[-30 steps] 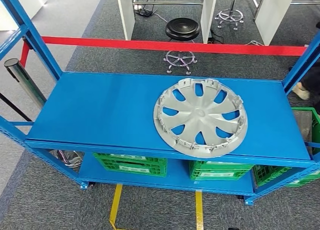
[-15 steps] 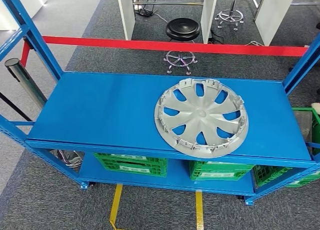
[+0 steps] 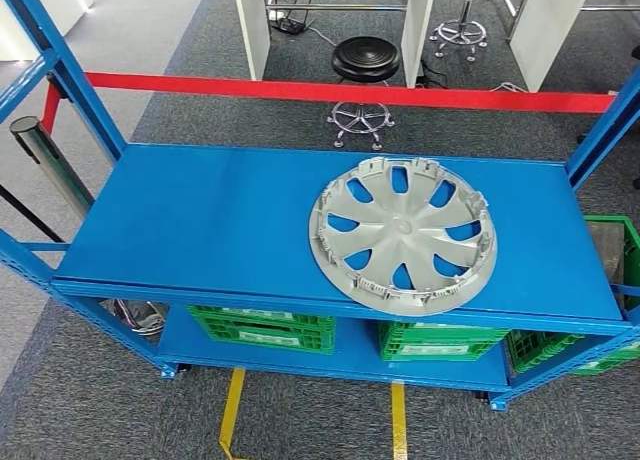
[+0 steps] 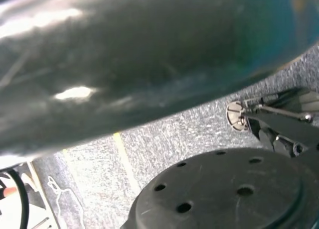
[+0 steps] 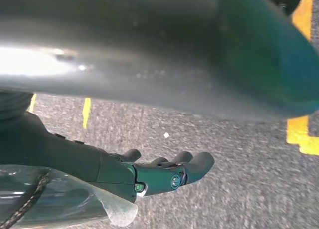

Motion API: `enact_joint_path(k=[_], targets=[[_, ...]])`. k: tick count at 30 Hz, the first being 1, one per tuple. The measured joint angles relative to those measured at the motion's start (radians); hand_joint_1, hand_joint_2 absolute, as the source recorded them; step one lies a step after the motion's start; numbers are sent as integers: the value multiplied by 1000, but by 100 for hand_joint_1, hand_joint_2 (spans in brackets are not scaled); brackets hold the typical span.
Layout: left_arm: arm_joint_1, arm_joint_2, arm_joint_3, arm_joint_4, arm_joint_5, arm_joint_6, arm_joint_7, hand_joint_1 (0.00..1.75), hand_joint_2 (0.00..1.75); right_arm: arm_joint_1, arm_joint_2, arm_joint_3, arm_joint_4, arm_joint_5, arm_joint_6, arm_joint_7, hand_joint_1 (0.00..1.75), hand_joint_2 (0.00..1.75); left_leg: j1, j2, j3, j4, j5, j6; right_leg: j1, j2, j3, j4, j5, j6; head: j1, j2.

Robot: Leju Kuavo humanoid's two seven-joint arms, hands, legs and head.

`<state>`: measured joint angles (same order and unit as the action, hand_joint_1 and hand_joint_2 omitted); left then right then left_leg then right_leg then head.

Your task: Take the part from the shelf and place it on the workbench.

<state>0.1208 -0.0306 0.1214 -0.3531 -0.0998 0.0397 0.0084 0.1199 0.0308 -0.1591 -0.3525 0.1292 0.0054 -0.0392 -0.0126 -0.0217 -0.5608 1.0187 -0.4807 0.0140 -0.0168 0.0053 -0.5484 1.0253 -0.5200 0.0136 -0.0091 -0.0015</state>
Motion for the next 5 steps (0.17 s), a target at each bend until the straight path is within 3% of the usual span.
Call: enact_joint_path(k=[5], targets=[[12,13,-53,-14,73,-26,-3,0,0,14,-10,76,-12,-92,-4,28,0,0,0,0,0,0,0,0,0,0,0,0,0,0,0,0]])
